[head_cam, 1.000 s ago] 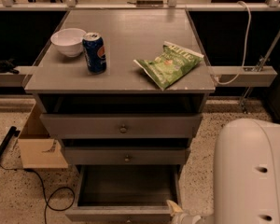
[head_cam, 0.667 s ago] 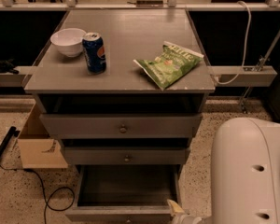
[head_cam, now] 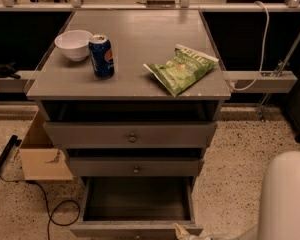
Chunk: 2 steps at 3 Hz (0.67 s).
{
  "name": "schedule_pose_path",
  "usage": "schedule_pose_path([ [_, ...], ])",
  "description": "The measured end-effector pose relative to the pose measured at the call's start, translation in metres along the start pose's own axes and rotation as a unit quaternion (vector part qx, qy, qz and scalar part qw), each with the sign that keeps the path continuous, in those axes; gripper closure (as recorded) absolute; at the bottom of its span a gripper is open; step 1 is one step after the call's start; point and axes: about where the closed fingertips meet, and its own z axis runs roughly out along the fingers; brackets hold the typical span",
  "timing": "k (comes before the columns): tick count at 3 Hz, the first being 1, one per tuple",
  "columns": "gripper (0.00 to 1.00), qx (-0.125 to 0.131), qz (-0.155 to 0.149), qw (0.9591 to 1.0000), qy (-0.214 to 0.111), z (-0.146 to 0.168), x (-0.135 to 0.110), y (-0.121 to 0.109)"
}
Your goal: Close bottom drawer
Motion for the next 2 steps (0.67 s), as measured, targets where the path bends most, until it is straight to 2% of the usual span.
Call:
schedule_pose_path([
  [1,0.00,-0.025,0.032,0.9975,-0.059,0.0186,-0.0264,0.0230],
  [2,0.00,-0.043,0.027,0.9949,-0.087,0.0214,-0.0351,0.0241],
])
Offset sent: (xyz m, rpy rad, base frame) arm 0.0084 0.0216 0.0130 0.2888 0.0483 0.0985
